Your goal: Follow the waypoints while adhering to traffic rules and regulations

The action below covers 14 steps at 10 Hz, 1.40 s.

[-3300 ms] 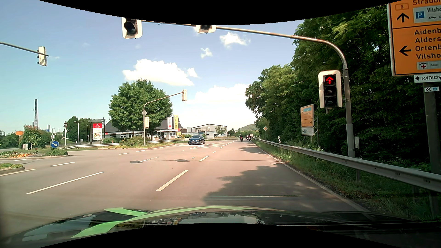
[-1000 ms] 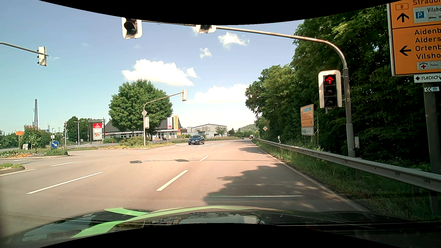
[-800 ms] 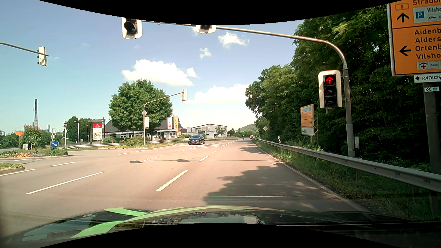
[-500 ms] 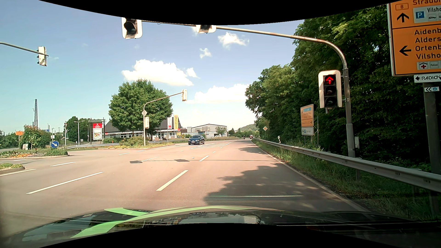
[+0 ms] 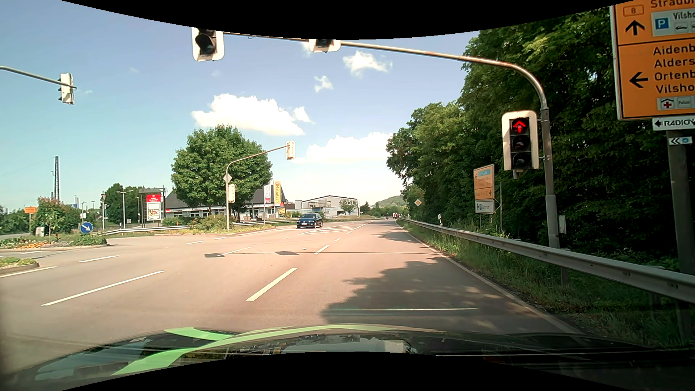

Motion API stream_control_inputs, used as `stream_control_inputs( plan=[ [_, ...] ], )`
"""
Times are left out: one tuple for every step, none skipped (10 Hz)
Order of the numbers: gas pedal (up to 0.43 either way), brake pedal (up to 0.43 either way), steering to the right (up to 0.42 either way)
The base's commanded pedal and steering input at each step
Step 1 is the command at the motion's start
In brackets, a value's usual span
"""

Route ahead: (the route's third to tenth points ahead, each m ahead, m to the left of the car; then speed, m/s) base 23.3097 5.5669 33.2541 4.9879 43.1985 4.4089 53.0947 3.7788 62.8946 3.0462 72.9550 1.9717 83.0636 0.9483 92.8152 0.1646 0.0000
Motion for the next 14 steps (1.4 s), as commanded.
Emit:
stream_control_inputs(
  plan=[
    [0.0,0.171,0.0],
    [0.0,0.165,0.0],
    [0.0,0.171,0.0],
    [0.0,0.171,0.0],
    [0.0,0.171,0.001],
    [0.0,0.171,0.0],
    [0.0,0.171,0.0],
    [0.0,0.171,0.001],
    [0.0,0.171,0.0],
    [0.0,0.171,0.0],
    [0.0,0.171,0.0],
    [0.0,0.171,0.0],
    [0.0,0.171,0.0],
    [0.0,0.171,0.001]
  ],
)
